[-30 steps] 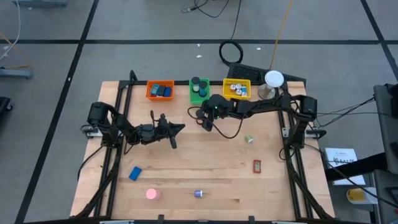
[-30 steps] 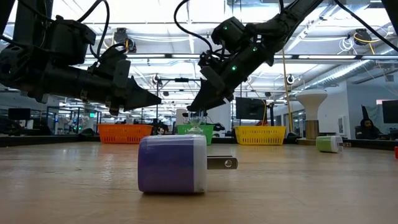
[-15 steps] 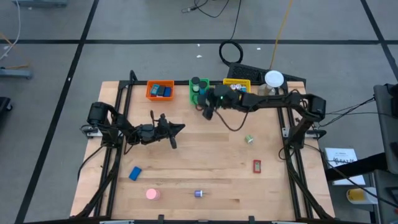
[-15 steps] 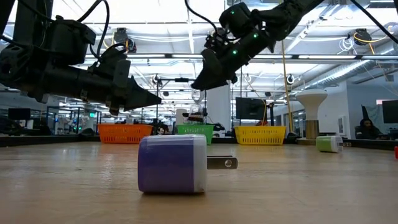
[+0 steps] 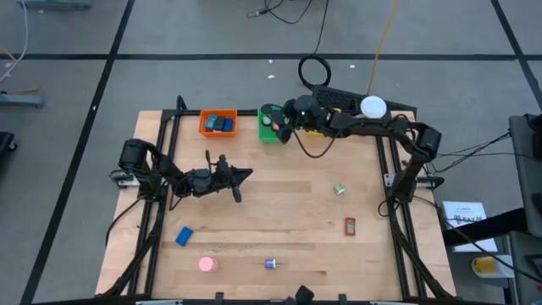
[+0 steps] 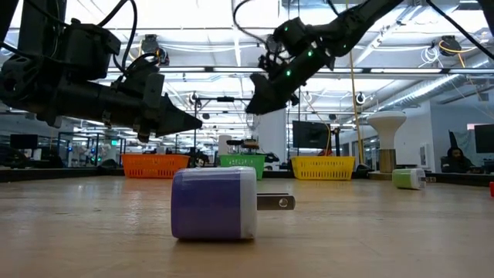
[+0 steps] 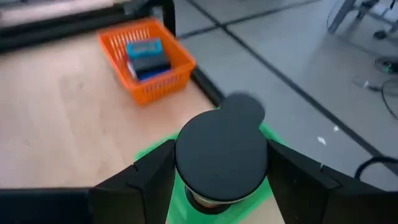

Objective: Pick & Place Office items
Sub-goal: Put the orange hourglass into the green bin

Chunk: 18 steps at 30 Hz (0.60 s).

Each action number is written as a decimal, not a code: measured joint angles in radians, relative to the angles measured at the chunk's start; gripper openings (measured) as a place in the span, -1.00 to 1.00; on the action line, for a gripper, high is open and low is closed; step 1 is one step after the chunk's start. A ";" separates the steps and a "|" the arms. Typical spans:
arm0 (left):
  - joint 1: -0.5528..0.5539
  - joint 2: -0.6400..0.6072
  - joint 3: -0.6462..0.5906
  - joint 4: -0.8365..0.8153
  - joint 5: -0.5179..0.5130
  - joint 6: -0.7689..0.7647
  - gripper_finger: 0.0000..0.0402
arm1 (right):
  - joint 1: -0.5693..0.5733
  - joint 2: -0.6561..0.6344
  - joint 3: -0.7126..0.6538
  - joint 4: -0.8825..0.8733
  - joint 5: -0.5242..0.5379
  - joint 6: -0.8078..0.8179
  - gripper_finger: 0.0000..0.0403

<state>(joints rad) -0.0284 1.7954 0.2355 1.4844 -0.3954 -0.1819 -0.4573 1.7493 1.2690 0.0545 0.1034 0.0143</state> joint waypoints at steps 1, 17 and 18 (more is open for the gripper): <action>0.000 0.000 0.000 0.000 0.000 0.001 -0.97 | -0.003 0.007 -0.001 -0.010 0.000 0.000 0.07; 0.000 0.000 -0.001 -0.013 0.000 -0.003 -0.95 | -0.006 0.083 -0.002 0.018 -0.005 0.000 0.08; 0.000 0.000 -0.001 -0.015 0.000 -0.003 -0.94 | -0.006 0.083 -0.002 0.018 -0.005 0.000 0.08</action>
<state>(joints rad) -0.0286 1.7954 0.2348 1.4697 -0.3954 -0.1848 -0.4637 1.8320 1.2671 0.0728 0.0981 0.0143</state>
